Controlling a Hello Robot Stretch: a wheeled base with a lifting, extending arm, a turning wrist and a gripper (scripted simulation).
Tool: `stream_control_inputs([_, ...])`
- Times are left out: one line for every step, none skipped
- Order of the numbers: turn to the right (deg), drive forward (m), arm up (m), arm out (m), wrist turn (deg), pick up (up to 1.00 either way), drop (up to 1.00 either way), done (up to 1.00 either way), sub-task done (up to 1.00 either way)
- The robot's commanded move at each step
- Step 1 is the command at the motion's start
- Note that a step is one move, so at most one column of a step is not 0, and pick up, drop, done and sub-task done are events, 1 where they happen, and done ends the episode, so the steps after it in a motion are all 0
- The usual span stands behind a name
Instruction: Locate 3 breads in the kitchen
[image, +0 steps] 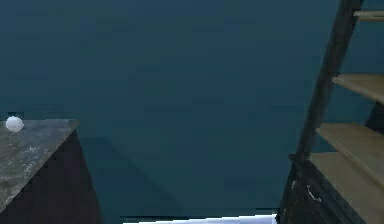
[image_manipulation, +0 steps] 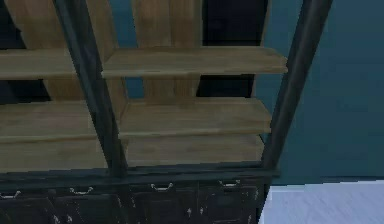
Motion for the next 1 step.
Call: stream_control_inputs([-6.0, 0.00, 0.00, 0.00, 0.0, 0.00, 0.00, 0.00, 0.00])
